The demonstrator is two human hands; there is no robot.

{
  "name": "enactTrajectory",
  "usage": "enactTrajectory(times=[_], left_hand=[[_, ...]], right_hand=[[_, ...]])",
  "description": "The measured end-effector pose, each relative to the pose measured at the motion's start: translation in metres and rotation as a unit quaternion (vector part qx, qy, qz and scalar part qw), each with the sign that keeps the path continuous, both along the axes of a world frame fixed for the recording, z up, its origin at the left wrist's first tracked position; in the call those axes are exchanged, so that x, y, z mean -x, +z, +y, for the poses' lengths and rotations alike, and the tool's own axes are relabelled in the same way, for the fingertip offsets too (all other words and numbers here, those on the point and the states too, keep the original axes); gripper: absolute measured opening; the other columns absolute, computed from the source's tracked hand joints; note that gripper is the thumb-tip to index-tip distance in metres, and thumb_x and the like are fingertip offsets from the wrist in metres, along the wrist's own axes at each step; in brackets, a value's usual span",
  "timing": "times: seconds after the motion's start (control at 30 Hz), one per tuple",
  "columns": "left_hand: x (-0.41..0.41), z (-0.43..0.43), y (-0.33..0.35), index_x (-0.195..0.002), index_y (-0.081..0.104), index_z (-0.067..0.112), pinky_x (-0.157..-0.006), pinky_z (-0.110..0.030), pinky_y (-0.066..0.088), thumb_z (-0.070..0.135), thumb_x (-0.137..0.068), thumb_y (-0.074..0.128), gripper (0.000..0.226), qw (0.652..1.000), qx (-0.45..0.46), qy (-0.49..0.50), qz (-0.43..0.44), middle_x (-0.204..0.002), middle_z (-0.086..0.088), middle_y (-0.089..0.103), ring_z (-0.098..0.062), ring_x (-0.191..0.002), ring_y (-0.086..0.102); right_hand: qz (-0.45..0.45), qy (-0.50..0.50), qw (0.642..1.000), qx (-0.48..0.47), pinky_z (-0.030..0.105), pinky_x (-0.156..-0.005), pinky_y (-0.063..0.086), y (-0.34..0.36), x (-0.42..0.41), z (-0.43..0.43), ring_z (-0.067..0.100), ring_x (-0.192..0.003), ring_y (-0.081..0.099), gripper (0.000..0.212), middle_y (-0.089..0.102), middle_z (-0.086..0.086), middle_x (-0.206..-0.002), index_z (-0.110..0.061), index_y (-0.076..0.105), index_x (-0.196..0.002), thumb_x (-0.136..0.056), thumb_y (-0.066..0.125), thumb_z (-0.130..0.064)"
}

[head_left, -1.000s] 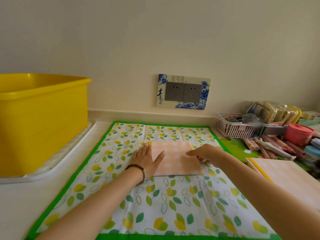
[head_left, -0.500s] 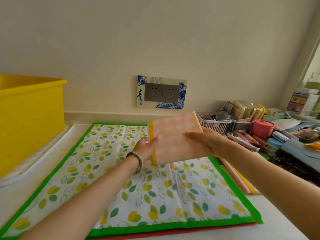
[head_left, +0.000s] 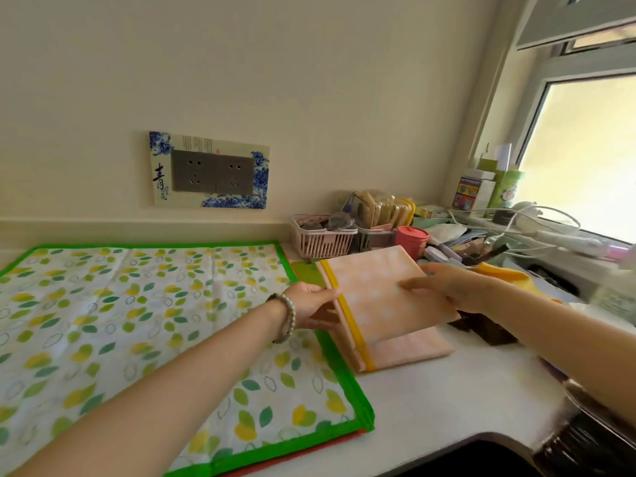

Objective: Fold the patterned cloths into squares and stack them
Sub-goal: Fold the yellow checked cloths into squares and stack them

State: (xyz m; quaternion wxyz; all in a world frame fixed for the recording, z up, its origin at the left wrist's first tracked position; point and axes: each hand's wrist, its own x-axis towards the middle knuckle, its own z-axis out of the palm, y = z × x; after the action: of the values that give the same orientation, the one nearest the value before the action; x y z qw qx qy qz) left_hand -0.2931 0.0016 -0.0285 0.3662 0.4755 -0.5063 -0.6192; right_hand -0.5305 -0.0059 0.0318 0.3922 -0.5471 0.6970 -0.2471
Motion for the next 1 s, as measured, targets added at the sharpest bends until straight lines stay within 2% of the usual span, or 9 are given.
enactTrajectory(times=[0.2,0.37,0.5,0.57,0.63,0.77,0.9,1.0], left_hand=[[0.022,-0.006,-0.018,-0.093,0.062,0.005,-0.043,-0.016,0.051,0.025,-0.089,0.062,0.020,0.995,0.005,-0.004,-0.099,-0.080,-0.004,0.065,-0.003,-0.044,0.062],[0.021,-0.009,-0.018,-0.081,0.058,0.009,-0.040,-0.013,0.048,0.027,-0.090,0.060,0.021,0.987,0.018,-0.019,-0.157,-0.074,-0.003,0.063,-0.001,-0.040,0.059],[0.016,-0.010,-0.018,-0.082,0.058,0.010,-0.042,-0.014,0.050,0.031,-0.090,0.060,0.022,0.976,0.033,-0.039,-0.210,-0.073,-0.002,0.063,-0.001,-0.039,0.057],[0.015,-0.012,-0.020,-0.080,0.059,0.010,-0.041,-0.014,0.048,0.032,-0.088,0.062,0.024,0.973,0.047,-0.034,-0.225,-0.071,-0.002,0.063,-0.001,-0.039,0.057],[0.015,-0.012,-0.023,-0.079,0.059,0.010,-0.040,-0.014,0.047,0.033,-0.087,0.063,0.025,0.971,0.061,-0.024,-0.231,-0.070,-0.002,0.064,-0.001,-0.038,0.056],[0.014,-0.007,-0.027,-0.084,0.058,0.008,-0.041,-0.017,0.049,0.036,-0.084,0.066,0.029,0.977,0.078,0.004,-0.200,-0.071,-0.004,0.065,-0.003,-0.040,0.058],[0.002,0.002,-0.021,-0.103,0.055,0.009,-0.047,-0.021,0.052,0.039,-0.083,0.066,0.038,0.980,0.095,-0.001,-0.175,-0.086,-0.005,0.068,-0.010,-0.052,0.063],[-0.020,0.008,-0.016,-0.105,0.054,0.017,-0.055,-0.025,0.054,0.039,-0.082,0.066,0.034,0.975,0.125,-0.009,-0.185,-0.100,-0.007,0.066,-0.014,-0.067,0.064]], right_hand=[[0.053,0.025,0.998,-0.038,0.038,-0.105,0.041,-0.028,0.026,-0.011,0.024,-0.115,0.052,0.068,0.052,0.005,-0.131,-0.015,0.044,-0.137,-0.078,0.073,-0.034],[0.091,0.054,0.993,-0.045,0.026,-0.090,0.041,-0.042,0.028,-0.017,0.017,-0.105,0.049,0.059,0.050,0.003,-0.130,-0.017,0.047,-0.133,-0.082,0.067,-0.039],[0.142,0.066,0.987,-0.027,0.031,-0.098,0.044,-0.048,0.028,-0.022,0.020,-0.113,0.051,0.065,0.050,0.002,-0.130,-0.019,0.046,-0.134,-0.080,0.066,-0.048],[0.165,0.073,0.983,-0.024,0.028,-0.094,0.044,-0.049,0.027,-0.022,0.019,-0.112,0.050,0.067,0.048,0.002,-0.133,-0.019,0.044,-0.136,-0.080,0.065,-0.050],[0.175,0.074,0.982,-0.017,0.027,-0.091,0.043,-0.051,0.027,-0.023,0.018,-0.110,0.050,0.067,0.048,0.002,-0.133,-0.018,0.044,-0.136,-0.080,0.064,-0.051],[0.187,0.070,0.980,0.001,0.029,-0.097,0.044,-0.052,0.028,-0.022,0.021,-0.119,0.049,0.064,0.047,0.004,-0.136,-0.020,0.046,-0.135,-0.081,0.065,-0.049],[0.220,0.098,0.970,0.035,0.028,-0.097,0.040,-0.041,0.021,-0.013,0.022,-0.123,0.046,0.067,0.044,0.005,-0.140,-0.018,0.041,-0.139,-0.082,0.063,-0.048],[0.254,0.138,0.953,0.093,0.031,-0.103,0.040,-0.025,0.007,-0.006,0.023,-0.128,0.044,0.068,0.040,0.005,-0.145,-0.017,0.038,-0.141,-0.084,0.063,-0.045]])
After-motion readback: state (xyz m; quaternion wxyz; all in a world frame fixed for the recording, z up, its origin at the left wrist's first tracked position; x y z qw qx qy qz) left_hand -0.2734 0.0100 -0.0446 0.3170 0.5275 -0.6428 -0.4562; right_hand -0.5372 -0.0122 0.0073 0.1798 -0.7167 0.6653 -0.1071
